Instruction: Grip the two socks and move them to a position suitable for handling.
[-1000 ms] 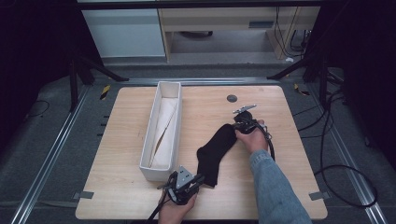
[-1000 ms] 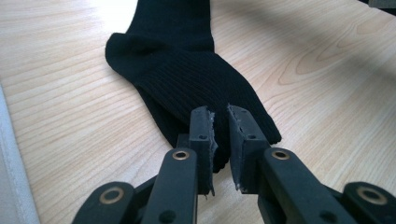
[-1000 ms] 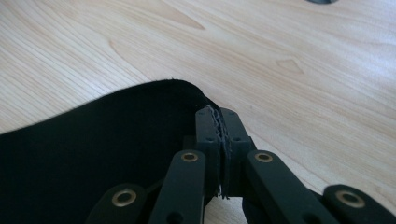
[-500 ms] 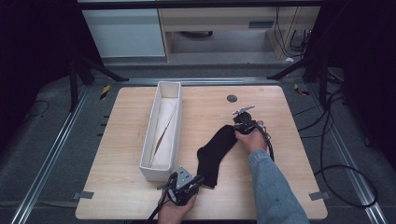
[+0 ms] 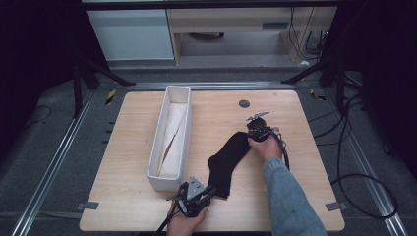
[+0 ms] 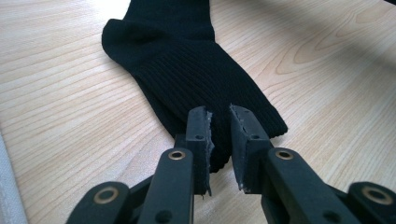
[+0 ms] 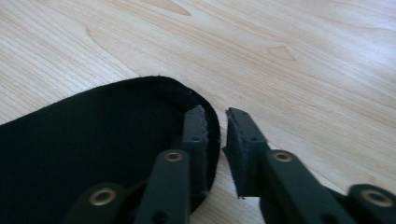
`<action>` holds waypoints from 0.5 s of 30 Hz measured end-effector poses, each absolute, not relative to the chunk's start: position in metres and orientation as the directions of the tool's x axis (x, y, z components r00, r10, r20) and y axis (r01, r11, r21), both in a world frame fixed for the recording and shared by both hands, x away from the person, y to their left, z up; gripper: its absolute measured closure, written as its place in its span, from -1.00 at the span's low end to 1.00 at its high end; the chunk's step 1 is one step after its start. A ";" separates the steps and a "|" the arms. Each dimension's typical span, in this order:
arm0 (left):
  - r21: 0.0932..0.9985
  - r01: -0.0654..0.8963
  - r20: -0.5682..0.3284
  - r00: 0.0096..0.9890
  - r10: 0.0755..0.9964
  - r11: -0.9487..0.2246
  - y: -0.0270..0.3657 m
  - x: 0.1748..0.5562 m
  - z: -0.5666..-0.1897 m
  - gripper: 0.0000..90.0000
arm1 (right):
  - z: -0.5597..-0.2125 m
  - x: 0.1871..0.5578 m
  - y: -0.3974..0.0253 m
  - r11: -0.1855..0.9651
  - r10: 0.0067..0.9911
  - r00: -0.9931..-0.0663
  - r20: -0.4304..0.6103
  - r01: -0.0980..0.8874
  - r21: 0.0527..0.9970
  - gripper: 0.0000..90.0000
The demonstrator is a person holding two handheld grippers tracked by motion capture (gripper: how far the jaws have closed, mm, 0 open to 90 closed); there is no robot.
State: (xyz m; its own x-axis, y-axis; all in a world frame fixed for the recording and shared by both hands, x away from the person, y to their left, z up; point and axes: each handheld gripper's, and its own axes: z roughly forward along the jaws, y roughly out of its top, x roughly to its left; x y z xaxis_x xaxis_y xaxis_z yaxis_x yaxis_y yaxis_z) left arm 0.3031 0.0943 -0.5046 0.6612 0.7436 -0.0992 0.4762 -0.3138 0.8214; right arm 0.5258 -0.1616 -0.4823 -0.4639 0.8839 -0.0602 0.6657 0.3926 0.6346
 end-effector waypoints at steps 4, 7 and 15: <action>0.819 0.475 -0.095 0.666 0.740 -0.322 0.093 0.303 -0.506 0.70 | -0.479 0.523 -0.162 0.380 0.892 -0.448 -0.065 0.661 0.647 0.52; 0.829 0.458 -0.076 0.659 0.748 -0.320 0.092 0.301 -0.505 0.50 | -0.474 0.517 -0.162 0.371 0.895 -0.439 -0.073 0.647 0.666 0.31; 0.849 0.437 -0.065 0.643 0.763 -0.296 0.091 0.295 -0.501 0.17 | -0.455 0.484 -0.154 0.345 0.885 -0.465 -0.033 0.606 0.716 -0.03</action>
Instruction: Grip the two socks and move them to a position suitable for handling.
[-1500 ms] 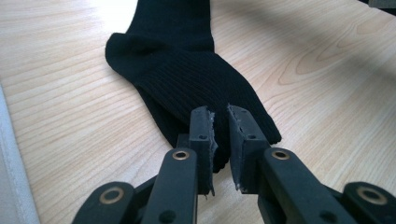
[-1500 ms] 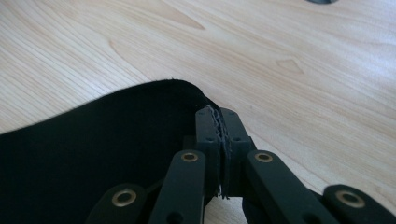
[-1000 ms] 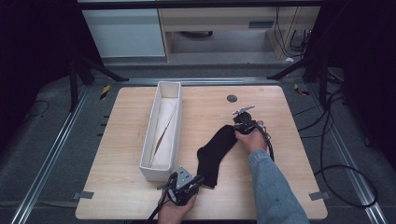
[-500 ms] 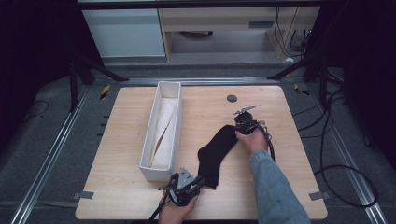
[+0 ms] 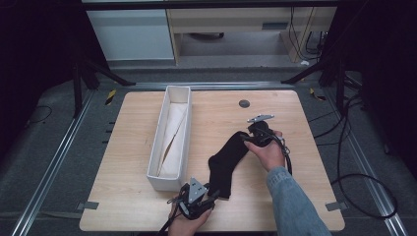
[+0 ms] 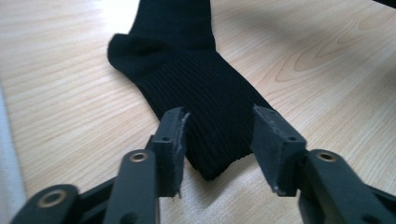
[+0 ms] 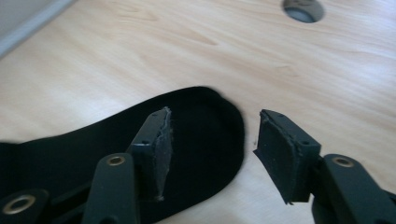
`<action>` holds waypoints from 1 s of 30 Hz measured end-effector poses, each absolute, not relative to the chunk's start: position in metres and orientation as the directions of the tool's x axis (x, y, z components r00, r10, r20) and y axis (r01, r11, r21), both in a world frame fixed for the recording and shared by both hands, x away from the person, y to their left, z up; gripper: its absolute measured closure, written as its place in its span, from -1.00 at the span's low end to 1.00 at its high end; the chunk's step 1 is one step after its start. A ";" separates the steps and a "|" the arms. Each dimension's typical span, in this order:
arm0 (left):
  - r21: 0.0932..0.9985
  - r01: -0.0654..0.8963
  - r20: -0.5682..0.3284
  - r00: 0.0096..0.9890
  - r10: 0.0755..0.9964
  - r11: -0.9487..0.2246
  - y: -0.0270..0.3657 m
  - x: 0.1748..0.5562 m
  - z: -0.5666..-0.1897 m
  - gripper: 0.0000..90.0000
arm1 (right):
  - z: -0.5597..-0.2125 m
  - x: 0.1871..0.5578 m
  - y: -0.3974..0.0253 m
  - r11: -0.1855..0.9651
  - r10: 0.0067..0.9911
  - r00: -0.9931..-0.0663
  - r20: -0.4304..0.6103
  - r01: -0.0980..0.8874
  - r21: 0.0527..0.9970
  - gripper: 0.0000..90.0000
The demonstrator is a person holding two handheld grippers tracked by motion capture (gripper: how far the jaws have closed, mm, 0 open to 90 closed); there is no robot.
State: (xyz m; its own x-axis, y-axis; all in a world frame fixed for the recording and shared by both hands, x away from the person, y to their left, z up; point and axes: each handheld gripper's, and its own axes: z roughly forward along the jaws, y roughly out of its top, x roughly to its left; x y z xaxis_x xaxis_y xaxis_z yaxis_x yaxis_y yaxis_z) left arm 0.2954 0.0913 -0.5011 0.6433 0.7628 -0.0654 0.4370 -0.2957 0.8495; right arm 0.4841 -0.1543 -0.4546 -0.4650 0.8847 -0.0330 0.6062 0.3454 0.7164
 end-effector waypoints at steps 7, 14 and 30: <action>0.864 0.426 -0.068 0.625 0.778 -0.267 0.094 0.289 -0.497 -0.02 | -0.462 0.443 -0.132 0.367 0.833 -0.552 0.019 0.578 0.729 -0.15; 0.868 0.417 -0.056 0.622 0.781 -0.270 0.092 0.284 -0.495 -0.11 | -0.481 0.420 -0.113 0.390 0.812 -0.583 0.019 0.567 0.726 -0.24; 0.873 0.415 -0.062 0.615 0.786 -0.256 0.102 0.288 -0.490 0.14 | -0.499 0.396 -0.094 0.454 0.783 -0.622 -0.030 0.537 0.711 -0.01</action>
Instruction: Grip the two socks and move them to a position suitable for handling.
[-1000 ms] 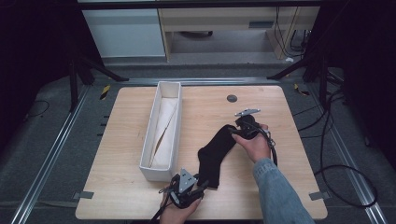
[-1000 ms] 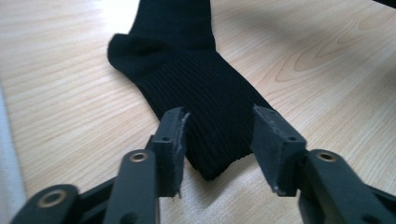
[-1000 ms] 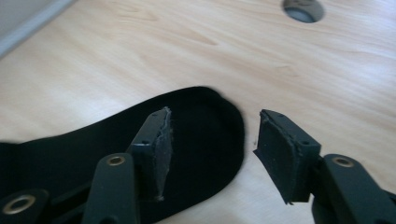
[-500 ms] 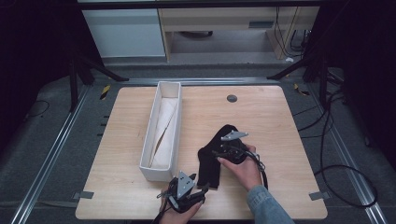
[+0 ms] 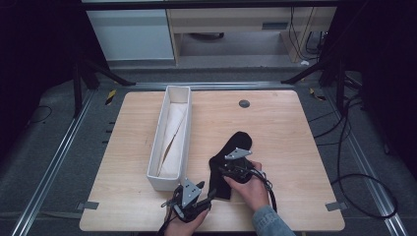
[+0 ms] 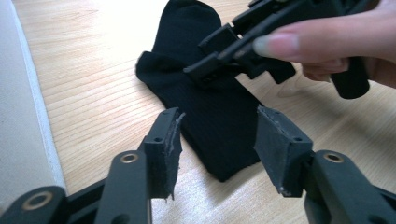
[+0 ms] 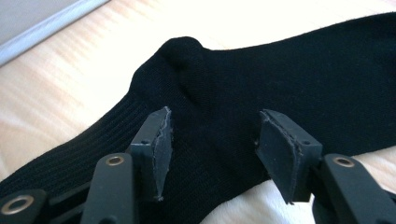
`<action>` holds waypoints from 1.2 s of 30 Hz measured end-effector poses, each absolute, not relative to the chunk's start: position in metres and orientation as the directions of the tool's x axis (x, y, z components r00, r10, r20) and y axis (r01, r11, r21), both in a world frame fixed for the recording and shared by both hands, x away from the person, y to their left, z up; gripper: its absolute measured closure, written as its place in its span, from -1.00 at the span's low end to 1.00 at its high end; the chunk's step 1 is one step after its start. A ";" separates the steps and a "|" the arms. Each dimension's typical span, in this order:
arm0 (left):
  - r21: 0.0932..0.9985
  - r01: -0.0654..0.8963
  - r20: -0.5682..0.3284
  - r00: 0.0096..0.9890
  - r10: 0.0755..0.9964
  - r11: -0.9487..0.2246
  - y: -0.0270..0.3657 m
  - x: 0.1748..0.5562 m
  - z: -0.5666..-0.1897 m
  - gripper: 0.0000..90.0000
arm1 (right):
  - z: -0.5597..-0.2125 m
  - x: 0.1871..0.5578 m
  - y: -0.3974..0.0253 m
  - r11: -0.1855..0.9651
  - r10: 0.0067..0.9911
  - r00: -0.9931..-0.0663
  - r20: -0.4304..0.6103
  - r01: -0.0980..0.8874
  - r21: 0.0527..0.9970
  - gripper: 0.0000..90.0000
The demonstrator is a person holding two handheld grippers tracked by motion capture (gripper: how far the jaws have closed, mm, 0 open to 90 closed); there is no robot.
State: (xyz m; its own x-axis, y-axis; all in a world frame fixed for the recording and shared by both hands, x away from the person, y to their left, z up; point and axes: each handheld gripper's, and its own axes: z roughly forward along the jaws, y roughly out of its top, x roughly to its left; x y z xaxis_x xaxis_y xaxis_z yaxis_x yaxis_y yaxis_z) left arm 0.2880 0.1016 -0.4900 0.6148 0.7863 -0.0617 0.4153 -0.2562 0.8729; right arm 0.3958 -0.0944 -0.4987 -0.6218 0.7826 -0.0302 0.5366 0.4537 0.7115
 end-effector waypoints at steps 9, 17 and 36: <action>0.864 0.422 -0.066 0.636 0.769 -0.274 0.098 0.293 -0.489 0.28 | -0.499 0.384 -0.139 0.490 0.735 -0.678 -0.018 0.512 0.705 -0.11; 0.843 0.385 -0.014 0.713 0.701 -0.375 0.073 0.307 -0.479 0.33 | -0.500 0.374 -0.165 0.468 0.756 -0.655 -0.009 0.531 0.706 -0.15; 0.809 0.388 -0.006 0.757 0.653 -0.442 0.048 0.345 -0.485 0.58 | -0.491 0.360 -0.160 0.433 0.788 -0.614 -0.030 0.521 0.736 -0.04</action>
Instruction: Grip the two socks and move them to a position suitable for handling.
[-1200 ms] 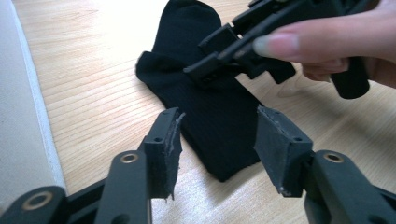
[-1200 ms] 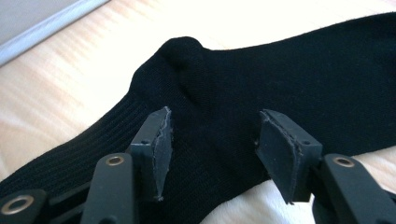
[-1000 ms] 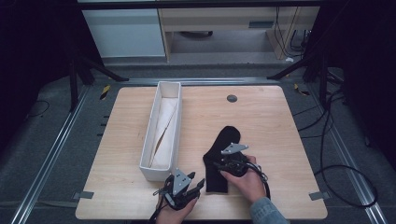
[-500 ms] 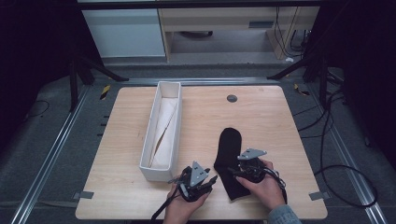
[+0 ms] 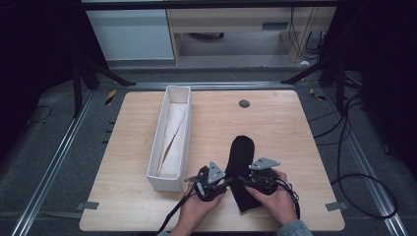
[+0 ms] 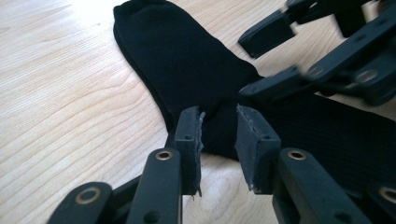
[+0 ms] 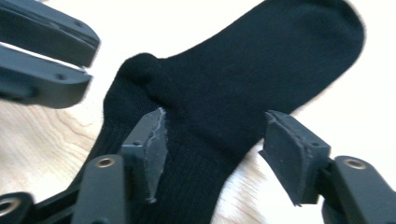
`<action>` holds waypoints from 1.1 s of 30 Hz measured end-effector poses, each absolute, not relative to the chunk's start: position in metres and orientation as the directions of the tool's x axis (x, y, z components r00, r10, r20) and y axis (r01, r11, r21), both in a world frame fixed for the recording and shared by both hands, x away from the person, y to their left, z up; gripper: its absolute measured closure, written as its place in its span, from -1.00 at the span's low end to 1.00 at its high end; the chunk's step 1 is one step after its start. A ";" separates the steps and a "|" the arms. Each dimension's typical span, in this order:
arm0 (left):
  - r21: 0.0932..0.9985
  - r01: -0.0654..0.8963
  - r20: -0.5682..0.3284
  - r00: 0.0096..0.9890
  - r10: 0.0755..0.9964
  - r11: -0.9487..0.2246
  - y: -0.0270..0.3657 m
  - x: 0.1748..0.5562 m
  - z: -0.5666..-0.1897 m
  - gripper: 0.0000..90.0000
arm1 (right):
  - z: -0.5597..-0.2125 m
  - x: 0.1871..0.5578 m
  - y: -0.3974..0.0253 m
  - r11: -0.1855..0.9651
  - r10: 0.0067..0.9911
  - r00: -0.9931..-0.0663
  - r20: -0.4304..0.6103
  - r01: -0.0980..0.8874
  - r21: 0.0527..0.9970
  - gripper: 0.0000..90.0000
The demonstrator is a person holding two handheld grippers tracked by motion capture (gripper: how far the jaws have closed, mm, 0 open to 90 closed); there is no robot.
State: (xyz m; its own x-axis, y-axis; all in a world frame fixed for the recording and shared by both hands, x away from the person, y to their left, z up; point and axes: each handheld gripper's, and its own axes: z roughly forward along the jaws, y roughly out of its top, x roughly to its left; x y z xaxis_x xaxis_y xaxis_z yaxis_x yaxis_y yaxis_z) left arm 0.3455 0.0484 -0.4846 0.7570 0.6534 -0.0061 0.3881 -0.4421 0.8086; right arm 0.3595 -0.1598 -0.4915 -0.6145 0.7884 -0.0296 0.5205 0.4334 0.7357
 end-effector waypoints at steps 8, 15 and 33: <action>0.778 0.412 -0.008 0.761 0.648 -0.474 0.040 0.360 -0.491 0.62 | -0.475 0.331 -0.178 0.431 0.770 -0.637 -0.037 0.475 0.767 0.40; 0.752 0.419 0.018 0.759 0.651 -0.508 0.033 0.372 -0.501 0.62 | -0.472 0.308 -0.179 0.451 0.728 -0.684 -0.041 0.433 0.781 0.64; 0.741 0.420 0.015 0.769 0.639 -0.524 0.029 0.388 -0.502 0.61 | -0.487 0.283 -0.172 0.515 0.645 -0.762 -0.058 0.378 0.769 0.33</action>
State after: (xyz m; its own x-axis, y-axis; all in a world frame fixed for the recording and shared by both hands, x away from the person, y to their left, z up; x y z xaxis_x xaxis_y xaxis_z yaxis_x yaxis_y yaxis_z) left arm 0.3876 0.0292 -0.5023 0.7690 0.6391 0.0152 0.4205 -0.5236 0.7410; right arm 0.2825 -0.1717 -0.4875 -0.7619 0.6451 -0.0576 0.3782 0.5153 0.7691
